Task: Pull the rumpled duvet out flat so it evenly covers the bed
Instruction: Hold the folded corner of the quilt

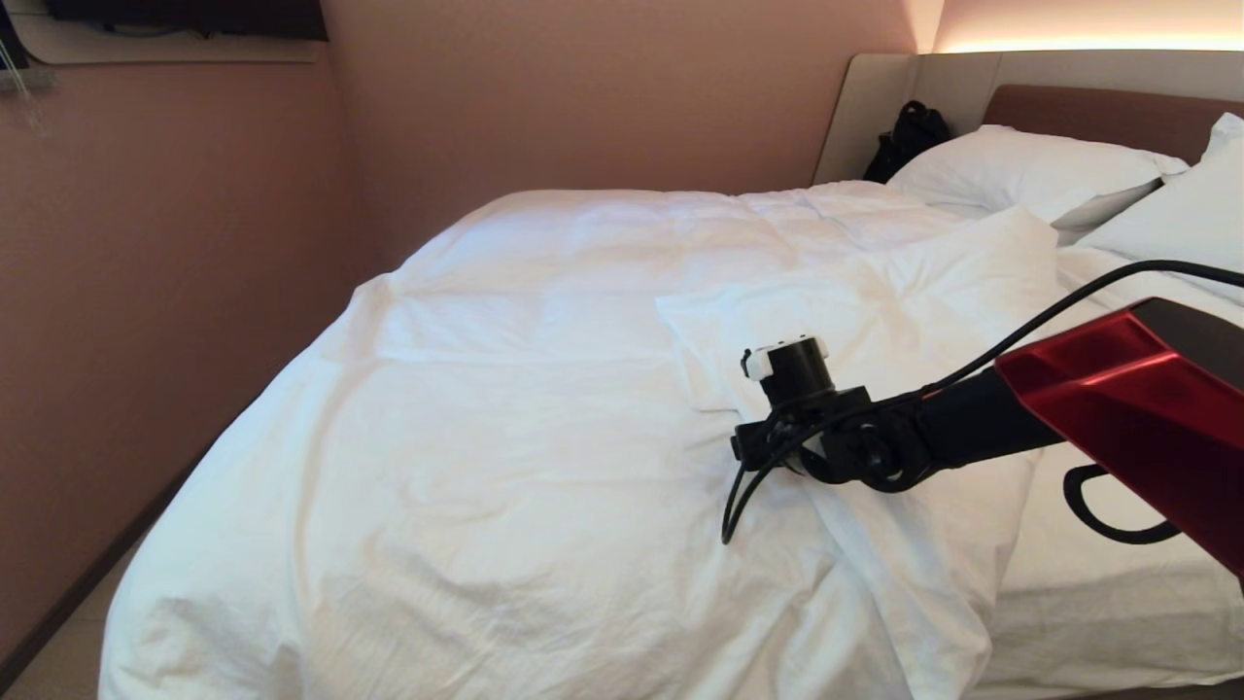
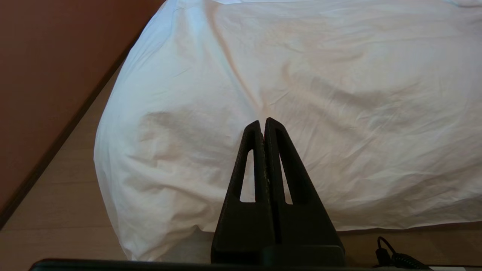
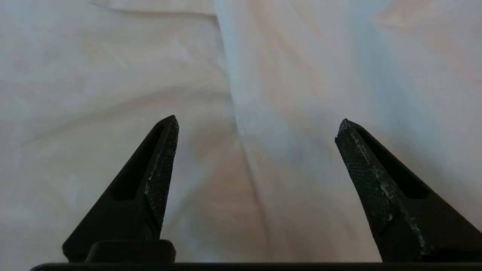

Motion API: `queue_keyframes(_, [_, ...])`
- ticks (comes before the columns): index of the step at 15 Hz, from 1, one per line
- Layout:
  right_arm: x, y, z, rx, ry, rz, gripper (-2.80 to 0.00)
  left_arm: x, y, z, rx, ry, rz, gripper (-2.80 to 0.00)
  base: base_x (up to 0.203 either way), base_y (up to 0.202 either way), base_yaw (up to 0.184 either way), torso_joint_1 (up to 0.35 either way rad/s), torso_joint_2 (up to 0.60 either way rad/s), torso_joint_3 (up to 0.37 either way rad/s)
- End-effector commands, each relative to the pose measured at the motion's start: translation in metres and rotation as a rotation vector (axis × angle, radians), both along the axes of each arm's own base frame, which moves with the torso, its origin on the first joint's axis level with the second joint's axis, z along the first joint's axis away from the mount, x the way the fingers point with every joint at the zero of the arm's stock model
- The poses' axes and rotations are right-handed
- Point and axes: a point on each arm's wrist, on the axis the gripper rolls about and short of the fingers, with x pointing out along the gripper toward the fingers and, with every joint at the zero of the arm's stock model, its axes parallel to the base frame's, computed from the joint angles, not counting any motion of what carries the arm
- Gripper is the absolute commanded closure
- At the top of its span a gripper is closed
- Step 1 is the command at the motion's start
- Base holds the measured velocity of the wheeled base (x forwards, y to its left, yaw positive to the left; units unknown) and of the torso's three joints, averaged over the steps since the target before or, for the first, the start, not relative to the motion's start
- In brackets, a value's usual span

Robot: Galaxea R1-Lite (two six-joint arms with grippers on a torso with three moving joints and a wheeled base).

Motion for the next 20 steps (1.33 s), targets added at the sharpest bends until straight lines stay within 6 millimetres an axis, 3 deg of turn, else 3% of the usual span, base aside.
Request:
queue_keyframes(1, [0.003, 0.003, -0.009, -0.030, -0.005, -0.027, -2.80, 0.000, 0.000, 0.000, 0.000, 0.000, 0.000, 0.00, 0.000, 0.000, 0.000, 0.000, 0.00, 0.000])
queue_keyframes(20, [0.020, 0.003, -0.022, -0.160, -0.050, -0.162, -2.80, 0.000, 0.000, 0.000, 0.000, 0.000, 0.000, 0.00, 0.000, 0.000, 0.000, 0.000, 0.00, 0.000])
